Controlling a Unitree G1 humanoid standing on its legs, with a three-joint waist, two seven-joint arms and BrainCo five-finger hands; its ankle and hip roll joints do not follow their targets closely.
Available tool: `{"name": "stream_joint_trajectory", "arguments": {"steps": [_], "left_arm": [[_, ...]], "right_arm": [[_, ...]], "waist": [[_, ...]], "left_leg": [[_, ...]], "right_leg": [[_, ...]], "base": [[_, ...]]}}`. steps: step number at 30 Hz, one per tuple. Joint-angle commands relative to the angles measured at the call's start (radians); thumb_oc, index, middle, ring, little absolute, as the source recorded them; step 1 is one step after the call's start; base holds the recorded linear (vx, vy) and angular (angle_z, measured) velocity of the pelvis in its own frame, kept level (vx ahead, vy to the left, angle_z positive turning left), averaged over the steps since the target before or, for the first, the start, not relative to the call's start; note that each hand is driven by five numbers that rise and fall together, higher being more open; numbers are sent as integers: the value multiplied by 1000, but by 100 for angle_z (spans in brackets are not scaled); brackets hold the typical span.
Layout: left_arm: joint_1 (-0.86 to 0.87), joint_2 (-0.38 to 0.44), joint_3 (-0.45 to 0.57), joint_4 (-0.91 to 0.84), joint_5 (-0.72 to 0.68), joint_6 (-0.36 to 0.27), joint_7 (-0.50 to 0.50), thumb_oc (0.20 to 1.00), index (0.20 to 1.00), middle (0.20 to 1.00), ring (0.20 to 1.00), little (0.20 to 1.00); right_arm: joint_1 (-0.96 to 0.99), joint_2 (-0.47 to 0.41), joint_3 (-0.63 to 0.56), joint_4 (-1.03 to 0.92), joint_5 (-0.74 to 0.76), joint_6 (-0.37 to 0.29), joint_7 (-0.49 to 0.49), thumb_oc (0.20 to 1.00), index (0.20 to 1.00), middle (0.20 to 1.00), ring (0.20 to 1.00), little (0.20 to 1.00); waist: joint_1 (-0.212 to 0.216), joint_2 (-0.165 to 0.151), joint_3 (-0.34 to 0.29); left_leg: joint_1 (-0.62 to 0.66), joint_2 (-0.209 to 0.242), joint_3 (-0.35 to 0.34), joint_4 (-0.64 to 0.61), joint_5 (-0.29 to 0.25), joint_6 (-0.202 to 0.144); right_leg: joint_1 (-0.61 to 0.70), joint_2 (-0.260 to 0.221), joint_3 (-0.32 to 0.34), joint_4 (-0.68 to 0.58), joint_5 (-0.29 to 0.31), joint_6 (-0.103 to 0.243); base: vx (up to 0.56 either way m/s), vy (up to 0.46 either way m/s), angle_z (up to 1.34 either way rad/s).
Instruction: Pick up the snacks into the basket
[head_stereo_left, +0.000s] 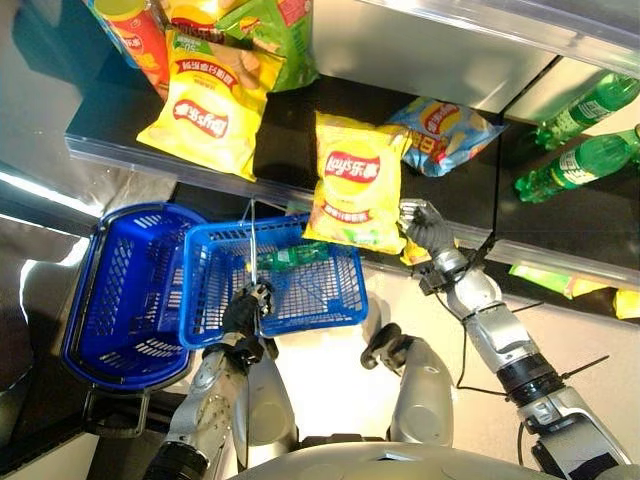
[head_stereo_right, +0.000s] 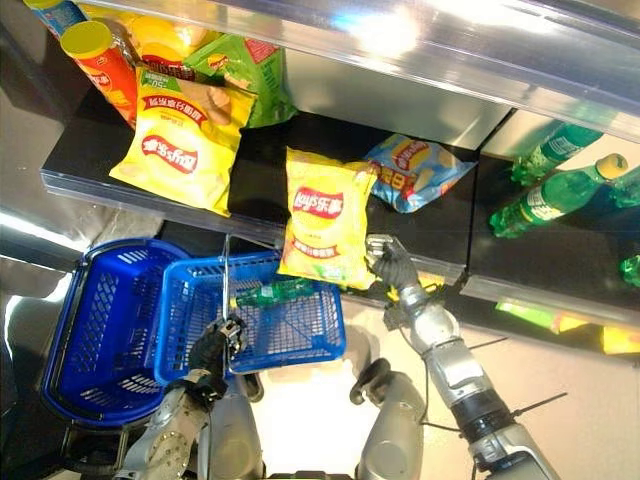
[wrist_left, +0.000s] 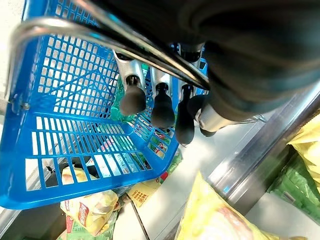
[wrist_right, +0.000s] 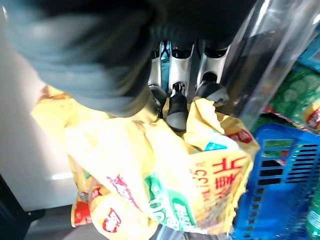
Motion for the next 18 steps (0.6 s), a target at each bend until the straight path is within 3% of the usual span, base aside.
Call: {"name": "stream_joint_trajectory", "arguments": {"steps": [1, 12, 18], "left_arm": [[-7, 1, 105, -308, -53, -171, -45, 200, 200, 200, 200, 200], [-7, 20, 99, -405, -72, -175, -69, 200, 200, 200, 200, 200], [-8, 26, 82, -443, -95, -167, -86, 200, 200, 200, 200, 200]], "right_arm": [[-29, -4, 15, -10, -41, -30, 25, 200, 200, 200, 200, 200], [-77, -40, 122, 9, -154, -27, 79, 200, 200, 200, 200, 200], [-119, -1, 187, 98, -175, -15, 91, 200, 200, 200, 200, 200]], "waist": [[33, 10, -48], [48, 13, -47], [61, 16, -49]], "left_leg": [[94, 1, 22, -71, 37, 10], [98, -2, 20, -73, 39, 7], [96, -4, 11, -77, 41, 7]], "right_leg": [[31, -69, 81, 34, 200, 177], [42, -72, 78, 33, 187, 176], [53, -70, 69, 29, 183, 175]], "base": [[0, 0, 0], [0, 0, 0], [-8, -1, 2]]}}
